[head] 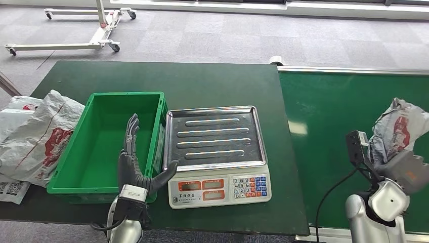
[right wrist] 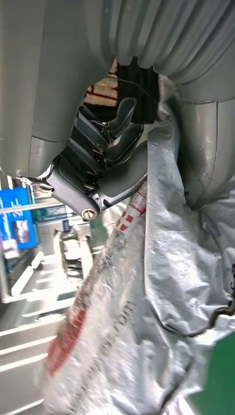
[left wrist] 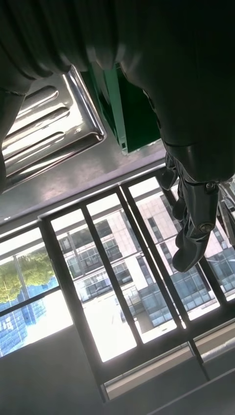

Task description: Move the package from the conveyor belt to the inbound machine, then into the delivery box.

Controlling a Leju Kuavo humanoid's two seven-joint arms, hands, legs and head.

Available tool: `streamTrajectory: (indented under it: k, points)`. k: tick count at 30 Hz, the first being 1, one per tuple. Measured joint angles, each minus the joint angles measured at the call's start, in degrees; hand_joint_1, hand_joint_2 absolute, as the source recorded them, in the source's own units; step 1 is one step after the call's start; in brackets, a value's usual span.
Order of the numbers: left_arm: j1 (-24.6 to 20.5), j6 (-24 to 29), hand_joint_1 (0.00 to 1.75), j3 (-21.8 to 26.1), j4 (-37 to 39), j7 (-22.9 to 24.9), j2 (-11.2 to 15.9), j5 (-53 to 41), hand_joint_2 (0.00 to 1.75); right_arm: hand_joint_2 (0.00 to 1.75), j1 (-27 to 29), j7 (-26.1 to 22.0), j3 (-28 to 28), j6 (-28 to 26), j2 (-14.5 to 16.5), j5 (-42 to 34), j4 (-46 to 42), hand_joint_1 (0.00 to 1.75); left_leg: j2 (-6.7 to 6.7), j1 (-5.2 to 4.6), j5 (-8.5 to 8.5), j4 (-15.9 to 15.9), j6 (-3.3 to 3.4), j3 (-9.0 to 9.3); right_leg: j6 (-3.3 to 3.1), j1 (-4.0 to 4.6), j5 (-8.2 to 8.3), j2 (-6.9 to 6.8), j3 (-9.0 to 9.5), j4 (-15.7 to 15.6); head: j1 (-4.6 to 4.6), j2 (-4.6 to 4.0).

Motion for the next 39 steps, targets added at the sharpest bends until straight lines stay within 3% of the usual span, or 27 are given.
streamTrajectory:
  k: [8, 11, 13, 17, 19, 23, 29, 39]
  points:
    - [0.0, 0.1, 0.0, 0.1, 1.2, -0.4, 0.0, 0.1, 1.75, 1.75, 1.4, 5.3, 10.4, -1.0, -7.1, 0.0, -12.5, 1.75, 0.0, -0.03, -0.01, 0.0, 0.01, -0.01, 0.01, -0.02, 0.0, 0.04, -0.01, 0.0, 0.01, 0.0]
    - [0.0, 0.3, 0.0, 0.1, 1.5, -0.5, 0.0, 0.1, 1.75, 1.75, 1.3, 1.7, 13.3, -3.4, -7.9, -0.2, -13.9, 1.75, 0.0, -0.01, -0.01, 0.0, 0.01, -0.11, 0.01, 0.0, 0.0, 0.02, 0.02, 0.0, 0.01, 0.0]
    - [0.0, 0.4, 0.0, 0.1, 1.6, -0.6, -0.1, 0.2, 1.75, 1.75, 1.1, -9.6, 14.2, -5.6, -5.5, -1.6, -14.2, 1.75, 0.07, 0.03, -0.07, 0.0, -0.08, -0.25, -0.02, 0.07, -0.01, 0.1, 0.05, 0.0, 0.01, 0.0]
    - [-0.6, 0.1, 0.0, 0.2, 2.4, -1.0, -0.1, 0.8, 1.75, 1.75, 1.0, -43.7, 16.7, -3.8, 2.3, -7.5, -14.3, 1.75, 0.15, 0.11, -0.02, 0.0, -0.26, 0.05, -0.11, 0.25, -0.04, 0.23, 0.02, 0.0, -0.02, 0.0]
    - [-1.0, 0.0, 0.0, 0.2, 3.1, -1.2, -0.1, 1.0, 1.75, 1.75, 1.0, -50.6, 20.0, -2.1, 4.6, -8.4, -14.4, 1.75, 0.0, 0.19, 0.09, 0.0, -0.32, 0.08, -0.15, 0.33, -0.06, 0.09, 0.03, 0.0, -0.01, 0.0]
    - [-1.5, 0.1, 0.0, 0.2, 4.2, -1.2, -0.1, 1.1, 1.75, 1.75, 0.9, -50.6, 28.0, 0.3, 6.8, -9.5, -14.4, 1.75, -0.03, 0.27, 0.1, 0.0, -0.34, 0.06, -0.17, 0.33, -0.07, 0.05, 0.04, 0.0, -0.01, 0.0]
    - [-1.5, 0.8, 0.0, 0.2, 5.2, -1.3, -0.1, 1.4, 1.75, 1.75, -0.1, -50.2, 36.9, 1.0, 6.9, -10.7, -13.9, 1.75, -0.03, 0.24, 0.06, 0.0, -0.28, 0.03, -0.16, 0.24, -0.07, 0.05, 0.03, 0.0, 0.0, 0.0]
    - [-1.1, 2.2, 0.0, 0.2, 5.3, -1.3, 0.2, 1.9, 1.75, 1.75, -2.0, -45.8, 40.8, 0.9, 6.7, -10.7, -11.7, 1.75, -0.03, 0.23, 0.06, 0.0, -0.28, 0.04, -0.15, 0.24, -0.06, 0.05, 0.02, 0.0, -0.01, 0.0]
